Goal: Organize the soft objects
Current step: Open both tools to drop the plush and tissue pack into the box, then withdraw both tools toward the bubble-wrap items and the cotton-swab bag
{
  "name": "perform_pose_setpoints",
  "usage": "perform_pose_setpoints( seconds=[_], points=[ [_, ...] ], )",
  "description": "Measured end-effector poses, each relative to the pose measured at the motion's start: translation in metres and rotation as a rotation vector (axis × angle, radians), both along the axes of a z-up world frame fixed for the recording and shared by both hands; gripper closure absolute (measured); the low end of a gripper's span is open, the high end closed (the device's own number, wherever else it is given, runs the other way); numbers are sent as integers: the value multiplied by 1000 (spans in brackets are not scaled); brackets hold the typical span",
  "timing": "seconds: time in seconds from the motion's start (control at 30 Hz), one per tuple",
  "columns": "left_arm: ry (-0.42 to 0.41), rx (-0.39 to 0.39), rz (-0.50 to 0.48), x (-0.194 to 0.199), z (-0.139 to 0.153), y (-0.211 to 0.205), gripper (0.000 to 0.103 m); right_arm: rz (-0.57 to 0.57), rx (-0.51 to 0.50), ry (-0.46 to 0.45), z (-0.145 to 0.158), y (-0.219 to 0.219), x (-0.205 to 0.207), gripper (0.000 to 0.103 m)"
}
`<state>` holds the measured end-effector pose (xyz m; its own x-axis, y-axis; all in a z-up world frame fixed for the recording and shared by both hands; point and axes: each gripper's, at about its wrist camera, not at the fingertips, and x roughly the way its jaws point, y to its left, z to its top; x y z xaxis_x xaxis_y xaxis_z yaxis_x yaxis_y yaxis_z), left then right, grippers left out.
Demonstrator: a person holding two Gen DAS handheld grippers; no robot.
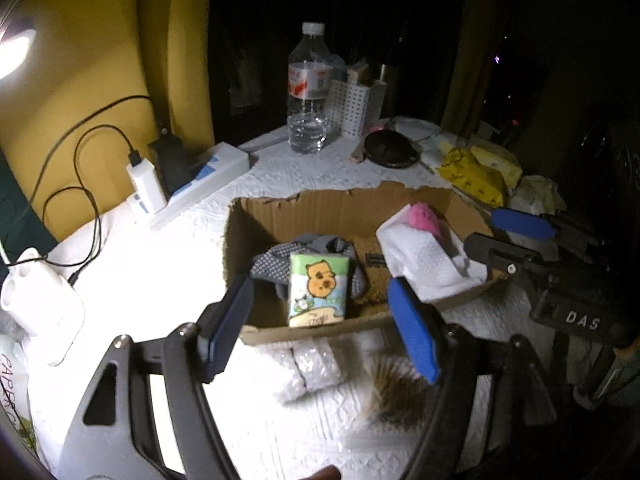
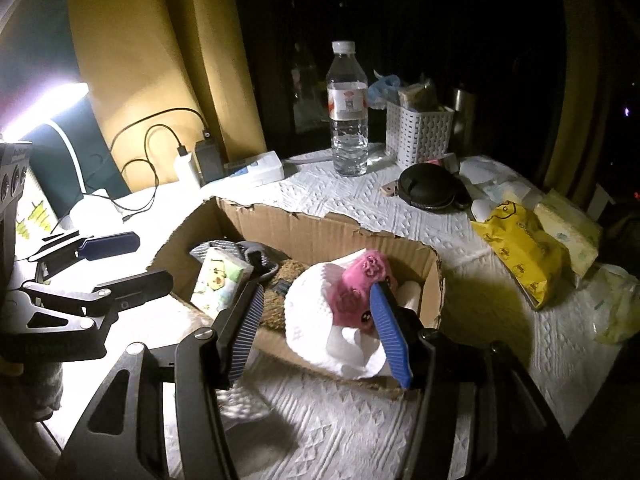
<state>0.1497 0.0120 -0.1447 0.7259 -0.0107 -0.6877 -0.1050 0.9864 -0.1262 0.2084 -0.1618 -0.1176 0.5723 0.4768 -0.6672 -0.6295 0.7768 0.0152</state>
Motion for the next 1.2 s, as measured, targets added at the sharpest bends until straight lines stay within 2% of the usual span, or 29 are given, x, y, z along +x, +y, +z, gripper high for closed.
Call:
perform_pose_setpoints(
  seconds=[0.5, 0.8, 0.83, 0.93, 1.2],
  points=[
    [-22, -9, 24, -42, 5, 11, 31, 17, 3, -1, 4, 10, -38, 44],
    [-37, -29, 94, -66, -4, 31, 30, 24, 4, 20, -6, 19, -54, 44],
    [-36, -30, 97, -67, -5, 32, 30, 26, 5, 25, -9, 20, -56, 44],
    [-30, -28, 102, -75, -9, 34, 30, 29, 8, 42, -16, 22, -60, 31],
    [2, -28, 88, -85, -26, 30, 30, 29, -1, 82, -37, 24, -72, 30]
  ],
)
